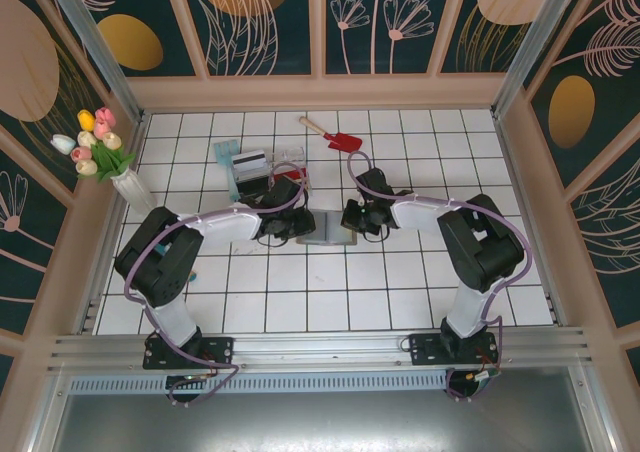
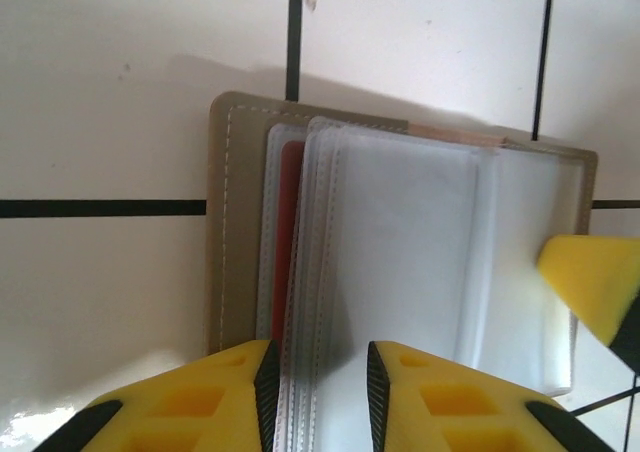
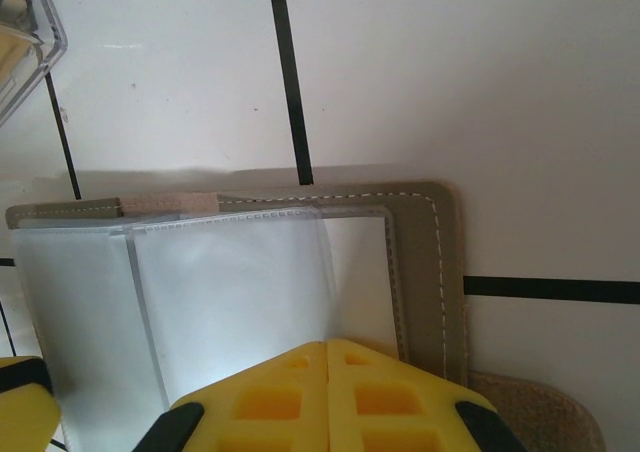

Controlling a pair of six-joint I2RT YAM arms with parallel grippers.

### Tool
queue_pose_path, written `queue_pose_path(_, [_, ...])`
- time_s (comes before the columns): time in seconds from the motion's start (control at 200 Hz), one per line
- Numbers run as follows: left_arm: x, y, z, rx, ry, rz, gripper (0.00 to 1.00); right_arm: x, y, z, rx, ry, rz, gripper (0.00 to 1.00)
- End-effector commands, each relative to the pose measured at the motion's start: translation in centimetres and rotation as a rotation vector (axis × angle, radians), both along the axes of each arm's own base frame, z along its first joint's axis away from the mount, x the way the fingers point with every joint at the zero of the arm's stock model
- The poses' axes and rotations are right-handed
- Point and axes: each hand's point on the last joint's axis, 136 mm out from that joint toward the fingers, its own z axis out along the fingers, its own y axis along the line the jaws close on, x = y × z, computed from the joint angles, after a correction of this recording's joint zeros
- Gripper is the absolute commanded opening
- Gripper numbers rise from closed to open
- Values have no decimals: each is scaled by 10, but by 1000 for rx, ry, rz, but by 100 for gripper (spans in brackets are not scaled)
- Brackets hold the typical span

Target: Take the credit cards out of the card holder

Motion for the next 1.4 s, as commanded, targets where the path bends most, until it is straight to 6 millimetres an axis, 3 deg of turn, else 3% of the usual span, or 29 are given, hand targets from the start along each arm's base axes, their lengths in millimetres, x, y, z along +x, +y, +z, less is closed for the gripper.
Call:
queue_pose_path(0.0, [5,-4,19,-17,-44,-19,32,-2,-3,-9,-47,14,9,8])
queue_pose_path(0.2, [5,-4,8,-3,-20,-11,32,-2,-3,-10,-49,19,8,8])
queue_pose_path(0.355, [7,6,7,45,-25,16,42,-3,-4,-10,-51,19,11,8])
queue_pose_path(0.525, [6,-9,15,-38,-39,-20,40,-3,-3,-10,-48,19,10,8])
queue_pose_path(0.961, [2,-14,-4,-50,17,-23,49,-5,-4,-13,-52,26,13,8])
queue_pose_path(1.396, [0,-29,0,-127,26,-72,47,-5,-4,-13,-52,27,13,7])
